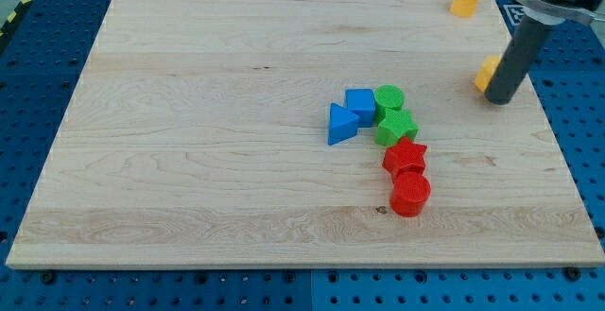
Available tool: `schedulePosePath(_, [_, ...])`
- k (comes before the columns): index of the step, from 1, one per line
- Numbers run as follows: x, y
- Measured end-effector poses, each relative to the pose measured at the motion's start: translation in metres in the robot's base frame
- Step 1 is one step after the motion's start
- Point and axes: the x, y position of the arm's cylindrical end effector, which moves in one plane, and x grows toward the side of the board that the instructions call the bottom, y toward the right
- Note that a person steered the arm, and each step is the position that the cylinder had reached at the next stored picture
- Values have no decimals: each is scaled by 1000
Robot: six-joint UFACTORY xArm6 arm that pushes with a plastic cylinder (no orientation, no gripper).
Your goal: Push the yellow hexagon slightly towards the bottom of the heart
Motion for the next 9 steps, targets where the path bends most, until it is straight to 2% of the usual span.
schedulePosePath(2, [-42, -2])
schedulePosePath(3, [-31, 12])
schedulePosePath(4, [-42, 49])
schedulePosePath(5, [-65, 32])
schedulePosePath(8, [-15, 20])
schedulePosePath(9, [-31, 12])
